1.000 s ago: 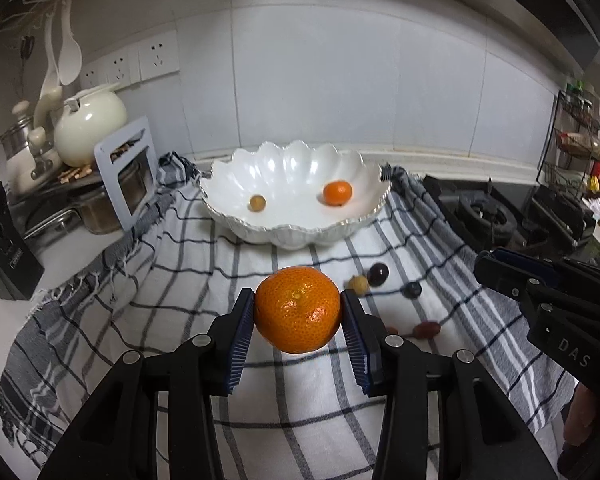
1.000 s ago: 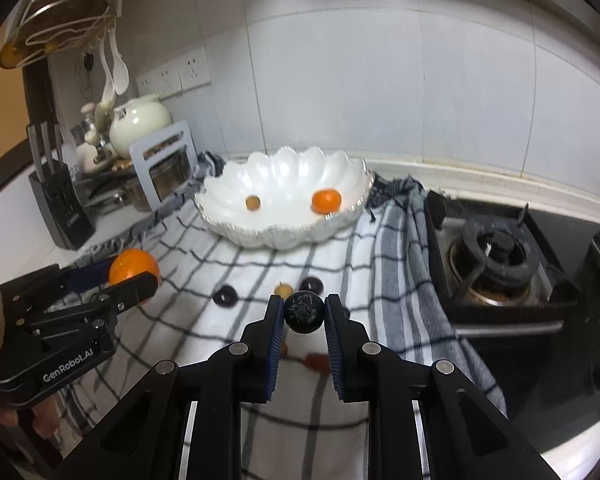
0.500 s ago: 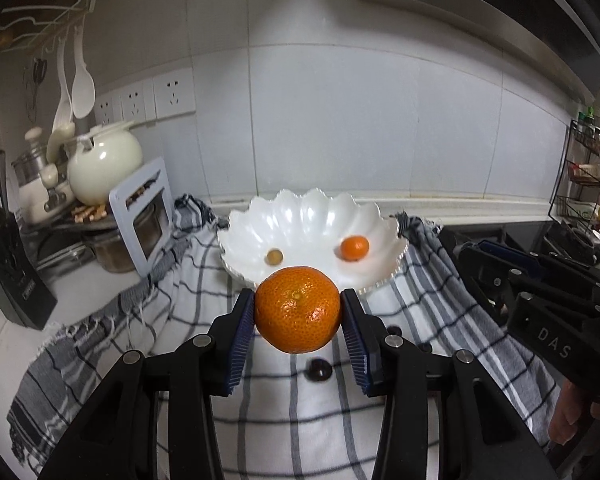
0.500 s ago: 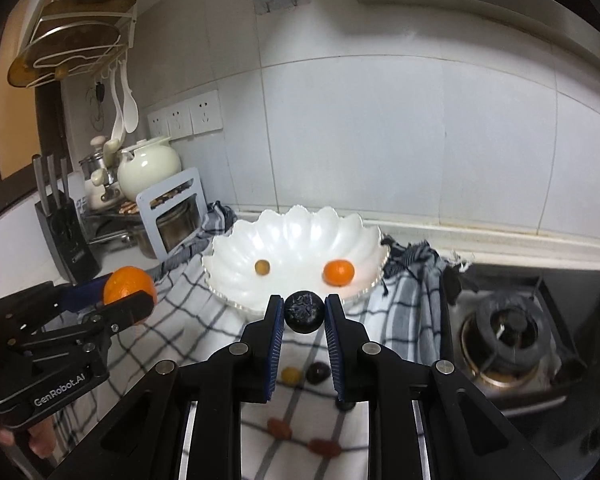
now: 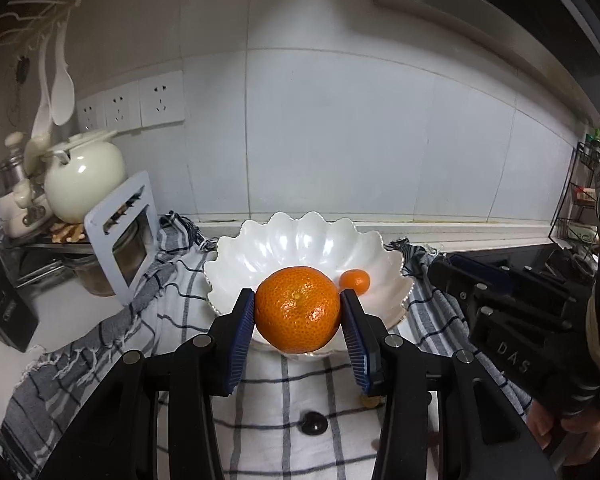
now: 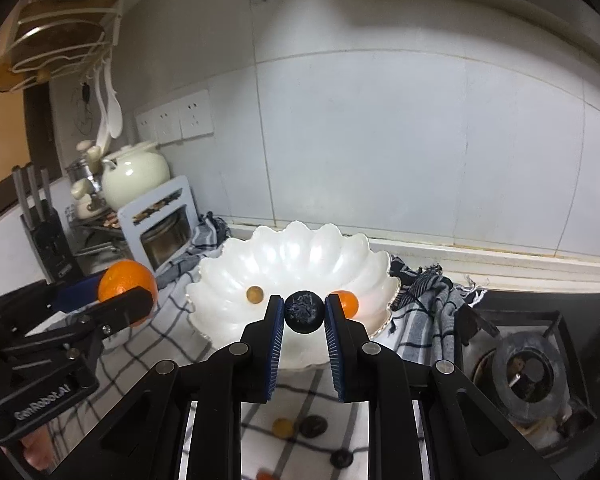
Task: Organize fruits
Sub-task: 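Carry the held mandarin and dark berry to the bowl with both tools, then open the left tool over the bowl while the right tool releases the berry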
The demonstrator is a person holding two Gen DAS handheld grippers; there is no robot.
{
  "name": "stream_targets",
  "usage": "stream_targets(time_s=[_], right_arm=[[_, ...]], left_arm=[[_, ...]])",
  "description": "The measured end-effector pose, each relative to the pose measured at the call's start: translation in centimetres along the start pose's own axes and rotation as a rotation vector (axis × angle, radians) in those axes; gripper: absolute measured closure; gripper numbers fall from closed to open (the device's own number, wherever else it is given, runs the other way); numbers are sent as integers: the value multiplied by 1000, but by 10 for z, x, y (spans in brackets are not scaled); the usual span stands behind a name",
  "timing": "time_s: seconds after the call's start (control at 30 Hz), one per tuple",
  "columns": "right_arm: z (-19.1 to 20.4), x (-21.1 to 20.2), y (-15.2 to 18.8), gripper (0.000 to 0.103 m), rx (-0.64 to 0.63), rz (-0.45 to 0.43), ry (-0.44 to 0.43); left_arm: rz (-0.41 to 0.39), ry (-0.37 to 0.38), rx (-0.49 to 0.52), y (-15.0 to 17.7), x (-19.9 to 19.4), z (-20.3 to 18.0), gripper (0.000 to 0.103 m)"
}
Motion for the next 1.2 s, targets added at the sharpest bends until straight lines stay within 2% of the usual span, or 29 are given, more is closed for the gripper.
stream_targets(time_s=[0.23,0.43,0.73,1.2], right_arm=[[-9,39,-4,81,14,76,7],[-12,69,-4,81,0,143,9],[-12,105,1,81,-38,227,16],[-22,144,26,81,-34,373,29]], left_arm=[[43,-16,21,-9,33,4,60],[114,-11,19,-9,66,9,60],[256,20,-14,10,114,14,60],[378,3,7,30,153,18,60]])
Point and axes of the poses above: each gripper's, at about its wrist camera, not at the fingertips, and x roughly the way its jaws point, z to its left, y to its underside, the point moved 7 cm from there along x, roughly the way its jaws point, and after that the axes turned 6 degrees about x, right-handed, at the moved point
